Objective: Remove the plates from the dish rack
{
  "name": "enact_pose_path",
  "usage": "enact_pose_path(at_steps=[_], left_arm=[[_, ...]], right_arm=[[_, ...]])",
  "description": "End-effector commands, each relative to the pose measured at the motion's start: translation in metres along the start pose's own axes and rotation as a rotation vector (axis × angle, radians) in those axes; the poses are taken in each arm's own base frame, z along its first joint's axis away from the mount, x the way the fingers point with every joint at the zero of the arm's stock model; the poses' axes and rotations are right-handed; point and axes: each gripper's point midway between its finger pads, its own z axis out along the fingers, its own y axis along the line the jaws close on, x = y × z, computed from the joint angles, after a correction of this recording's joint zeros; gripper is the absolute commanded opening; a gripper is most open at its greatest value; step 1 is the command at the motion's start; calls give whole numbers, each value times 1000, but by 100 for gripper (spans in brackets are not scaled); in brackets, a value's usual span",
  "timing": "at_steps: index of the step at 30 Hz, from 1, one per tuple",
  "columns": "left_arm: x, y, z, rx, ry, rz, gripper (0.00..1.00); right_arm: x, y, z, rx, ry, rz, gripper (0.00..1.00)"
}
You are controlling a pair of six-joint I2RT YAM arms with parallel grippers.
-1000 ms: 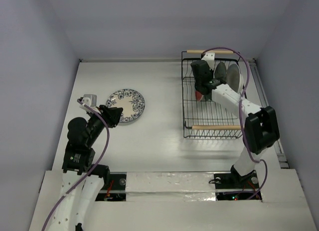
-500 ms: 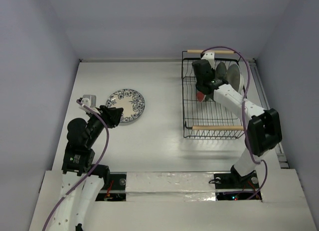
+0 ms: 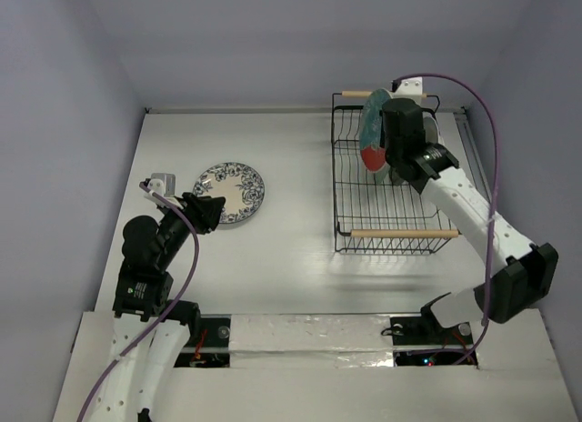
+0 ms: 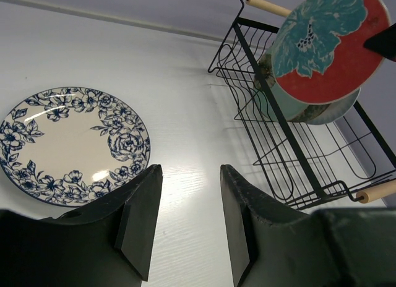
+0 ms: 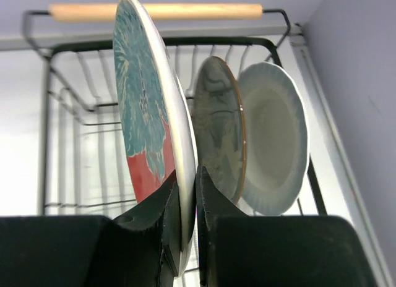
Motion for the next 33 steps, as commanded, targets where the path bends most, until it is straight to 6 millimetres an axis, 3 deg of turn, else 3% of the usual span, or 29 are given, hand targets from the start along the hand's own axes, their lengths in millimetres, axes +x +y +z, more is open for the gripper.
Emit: enact_pose_path(at_steps=[1, 5, 9, 12, 13, 14, 16, 17, 19, 20, 25, 26, 27, 29, 30, 31, 33], left_arm=[[-12, -6, -1, 22, -44, 16, 39], [-9, -6, 0, 21, -36, 14, 39], [-9, -6, 0, 21, -36, 11, 40], [-9, -6, 0, 22, -34, 10, 40], [-11, -4, 0, 16, -40, 10, 40], [-11, -4, 0, 15, -41, 10, 40], [-11, -4, -1, 13, -43, 9, 40], [-12, -2, -1, 4, -49, 8, 40], [-13, 0, -2, -10, -52, 4, 40], [-14, 2, -2, -24, -59, 2, 40], [-16, 6, -5, -53, -72, -5, 40], [-16, 6, -5, -55, -72, -5, 40], [-17, 6, -4, -54, -74, -5, 40], [-16, 6, -4, -51, -72, -7, 40], [-16, 5, -4, -49, -70, -5, 40], [-15, 6, -4, -51, -69, -6, 40], [-16, 5, -4, -48, -69, -7, 40]], right_arm=[[-98, 3, -57, -195, -273, 284, 0], [-121, 22, -100, -433, -355, 378, 0], [-146, 21, -134, -550, -433, 471, 0], [-151, 52, -151, -731, -426, 507, 0], [-144, 68, -144, -768, -394, 502, 0], [-144, 90, -154, -855, -382, 517, 0], [-134, 119, -154, -897, -340, 509, 0], [-117, 151, -151, -907, -286, 488, 0], [-110, 177, -151, -928, -266, 490, 0], [-94, 201, -143, -954, -219, 476, 0], [-69, 257, -138, -1091, -107, 586, 0], [-66, 269, -148, -1157, -80, 580, 0], [-55, 284, -141, -1170, -35, 596, 0], [-45, 303, -150, -1243, 15, 604, 0], [-50, 309, -151, -1262, 31, 635, 0], [-34, 324, -145, -1260, 76, 632, 0], [-29, 333, -137, -1243, 102, 656, 0]])
